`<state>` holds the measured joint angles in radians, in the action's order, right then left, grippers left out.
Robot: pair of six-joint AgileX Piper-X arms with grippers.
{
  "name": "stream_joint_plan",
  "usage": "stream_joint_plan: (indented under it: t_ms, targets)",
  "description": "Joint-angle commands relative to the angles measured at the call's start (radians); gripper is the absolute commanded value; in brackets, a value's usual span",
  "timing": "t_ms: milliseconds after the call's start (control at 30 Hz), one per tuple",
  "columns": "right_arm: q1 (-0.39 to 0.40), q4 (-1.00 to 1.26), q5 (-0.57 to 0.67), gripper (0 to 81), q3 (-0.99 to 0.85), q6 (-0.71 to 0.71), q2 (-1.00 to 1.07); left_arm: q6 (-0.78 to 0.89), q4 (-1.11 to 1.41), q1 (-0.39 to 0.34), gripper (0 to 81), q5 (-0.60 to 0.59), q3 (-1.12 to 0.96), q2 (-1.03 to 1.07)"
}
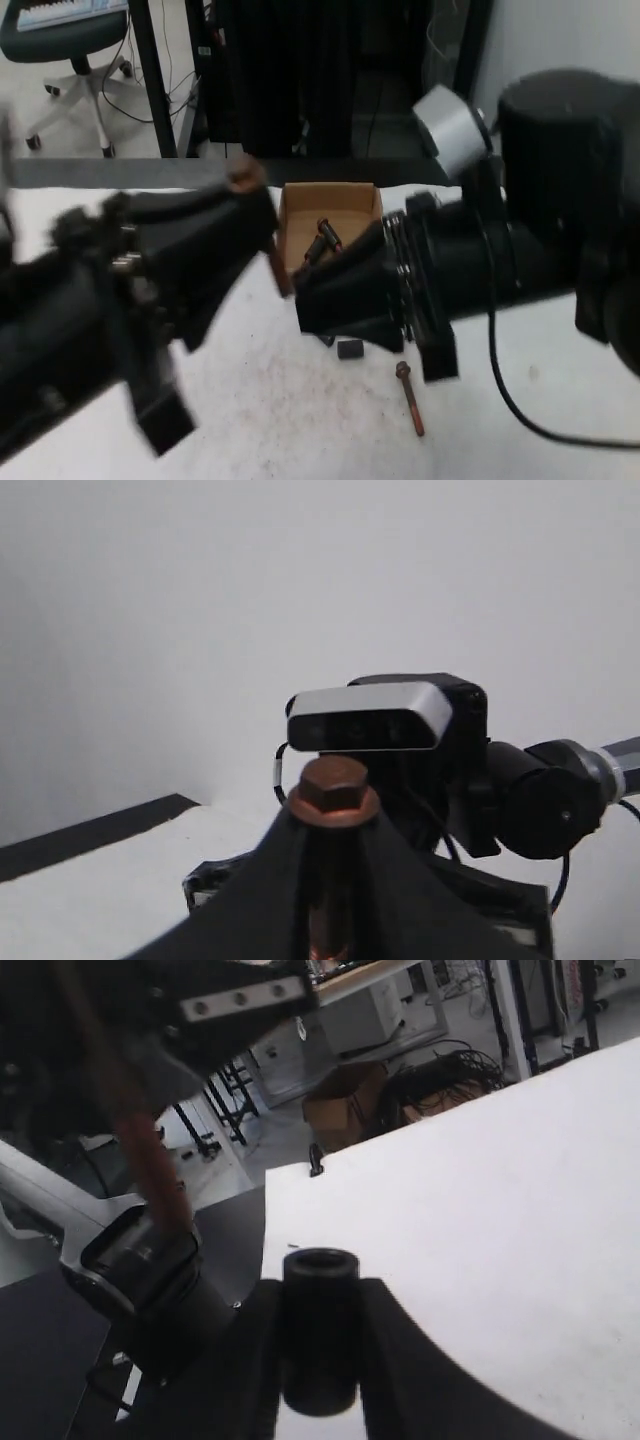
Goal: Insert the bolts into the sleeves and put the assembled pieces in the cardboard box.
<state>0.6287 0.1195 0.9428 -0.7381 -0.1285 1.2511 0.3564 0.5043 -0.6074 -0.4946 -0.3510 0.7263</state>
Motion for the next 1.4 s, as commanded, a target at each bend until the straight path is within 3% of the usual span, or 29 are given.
stream_joint_plan:
  t_ms: [0,467,833,1367]
  targets:
    - [0.001,0.114,0.032,0.8,0.067,-0.022,-0.022,0.012,0.136,0.005,0.2,-0.024,-0.002,0.078]
    - [0.001,0.260,0.067,0.8,0.169,-0.037,-0.023,0.057,0.211,0.082,0.2,-0.155,-0.013,0.176]
    - [0.001,0.496,0.067,0.8,0.169,-0.172,-0.023,0.071,0.211,0.098,0.2,-0.173,-0.013,0.176]
    - [0.001,0.325,0.067,0.8,0.176,-0.068,-0.021,0.071,0.219,0.098,0.2,-0.149,-0.013,0.176]
